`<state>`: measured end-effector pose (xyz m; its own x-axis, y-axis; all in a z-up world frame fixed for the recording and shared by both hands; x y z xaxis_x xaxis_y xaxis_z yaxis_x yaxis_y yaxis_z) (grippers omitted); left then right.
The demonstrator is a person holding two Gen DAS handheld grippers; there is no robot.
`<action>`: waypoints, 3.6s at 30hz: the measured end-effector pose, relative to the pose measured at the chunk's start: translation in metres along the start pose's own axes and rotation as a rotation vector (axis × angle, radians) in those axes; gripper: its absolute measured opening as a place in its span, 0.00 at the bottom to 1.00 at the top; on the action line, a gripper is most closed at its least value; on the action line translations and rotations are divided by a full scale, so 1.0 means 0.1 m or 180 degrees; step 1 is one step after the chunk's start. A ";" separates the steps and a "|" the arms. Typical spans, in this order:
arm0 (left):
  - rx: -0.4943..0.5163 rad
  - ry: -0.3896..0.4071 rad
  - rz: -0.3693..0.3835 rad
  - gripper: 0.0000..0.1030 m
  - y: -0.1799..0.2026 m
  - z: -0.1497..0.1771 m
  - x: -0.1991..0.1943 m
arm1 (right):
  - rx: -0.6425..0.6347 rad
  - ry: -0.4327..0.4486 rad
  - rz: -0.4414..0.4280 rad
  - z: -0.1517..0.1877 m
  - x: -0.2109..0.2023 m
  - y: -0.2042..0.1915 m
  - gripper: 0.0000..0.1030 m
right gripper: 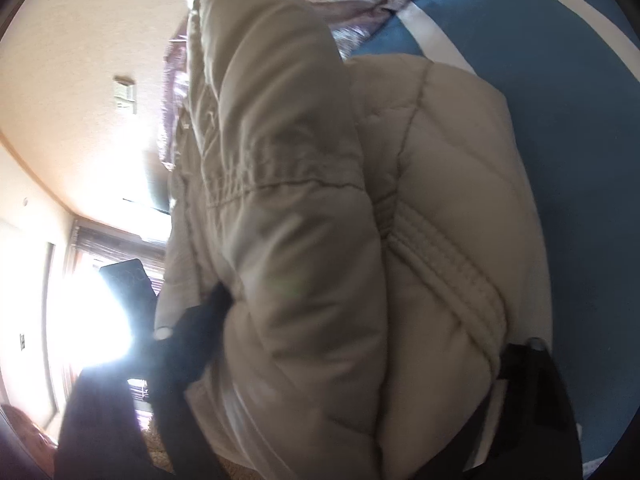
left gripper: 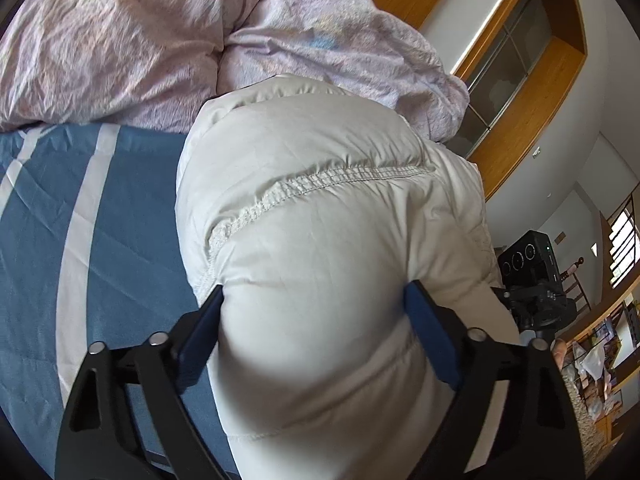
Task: Fold large clothes
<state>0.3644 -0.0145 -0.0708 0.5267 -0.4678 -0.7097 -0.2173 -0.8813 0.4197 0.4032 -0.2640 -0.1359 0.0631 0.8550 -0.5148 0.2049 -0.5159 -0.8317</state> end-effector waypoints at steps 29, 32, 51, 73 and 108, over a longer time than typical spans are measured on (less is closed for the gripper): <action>-0.0708 0.0733 -0.0762 0.63 -1.49 -0.24 -1.07 | -0.0971 -0.0082 0.0700 -0.99 1.45 -1.38 0.62; -0.0644 0.0722 -0.0865 0.63 -1.52 -0.26 -1.01 | -0.0930 0.0027 0.0823 -0.94 1.49 -1.32 0.63; -0.0176 0.0827 -0.1450 0.83 -1.03 -0.40 -1.29 | -0.1409 0.1443 0.1431 -0.25 0.63 -1.70 0.76; 0.0091 0.0619 -0.1835 0.96 -1.03 -0.41 -0.46 | -0.1409 0.0681 0.1858 -0.44 1.61 -1.11 0.73; -0.0068 0.0491 -0.1816 0.99 -0.52 0.92 -1.78 | -0.0783 0.1407 0.1928 1.21 0.54 -1.60 0.98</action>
<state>0.2063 0.1085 -0.0188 0.6693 0.0962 -0.7368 0.1512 -0.9885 0.0083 0.2555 -0.1413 -0.0557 0.6046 0.3974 -0.6904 0.2178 -0.9161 -0.3365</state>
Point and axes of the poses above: each gripper's, at about its wrist camera, not at the fingertips, and x roughly the way its jaws point, y to its right, z to its underside, the point moved 6 cm from there along x, roughly the way its jaws point, and after that the axes turned 10 degrees about -y, right-handed, at the moved point
